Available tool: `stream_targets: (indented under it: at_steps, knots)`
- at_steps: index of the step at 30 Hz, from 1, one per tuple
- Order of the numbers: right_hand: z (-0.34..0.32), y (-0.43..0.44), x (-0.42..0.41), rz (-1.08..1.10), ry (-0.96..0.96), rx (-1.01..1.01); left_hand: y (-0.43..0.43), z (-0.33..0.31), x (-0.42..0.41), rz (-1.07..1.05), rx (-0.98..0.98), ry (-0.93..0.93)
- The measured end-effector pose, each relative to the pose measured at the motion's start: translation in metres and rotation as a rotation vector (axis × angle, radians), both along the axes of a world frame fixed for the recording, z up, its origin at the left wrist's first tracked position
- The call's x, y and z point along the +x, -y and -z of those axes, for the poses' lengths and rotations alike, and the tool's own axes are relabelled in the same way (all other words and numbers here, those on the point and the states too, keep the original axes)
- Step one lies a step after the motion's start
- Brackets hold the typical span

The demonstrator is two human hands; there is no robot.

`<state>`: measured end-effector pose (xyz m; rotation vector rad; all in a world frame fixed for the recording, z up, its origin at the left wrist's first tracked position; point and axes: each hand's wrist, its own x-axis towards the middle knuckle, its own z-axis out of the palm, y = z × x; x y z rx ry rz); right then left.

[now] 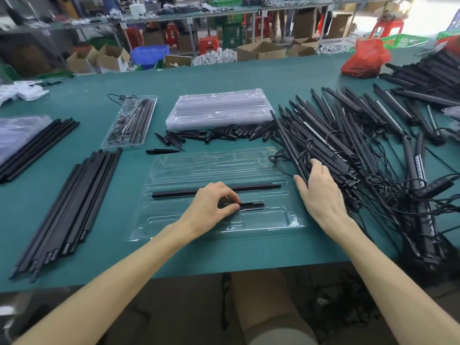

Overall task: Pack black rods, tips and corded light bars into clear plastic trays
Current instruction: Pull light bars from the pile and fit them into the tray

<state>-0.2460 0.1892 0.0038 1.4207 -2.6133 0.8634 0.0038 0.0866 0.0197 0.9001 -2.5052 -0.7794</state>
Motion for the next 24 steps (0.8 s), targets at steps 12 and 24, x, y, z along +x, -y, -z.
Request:
stream_targets:
  at_steps: [12, 24]
  knots:
    - [-0.026, -0.016, 0.009, -0.068, 0.219, -0.346, -0.014, -0.013, -0.016, -0.073, -0.071, -0.142]
    - [-0.051, 0.001, 0.053, -0.067, 0.942, -0.687, -0.055, -0.047, -0.080, 0.054, 0.629, -0.329]
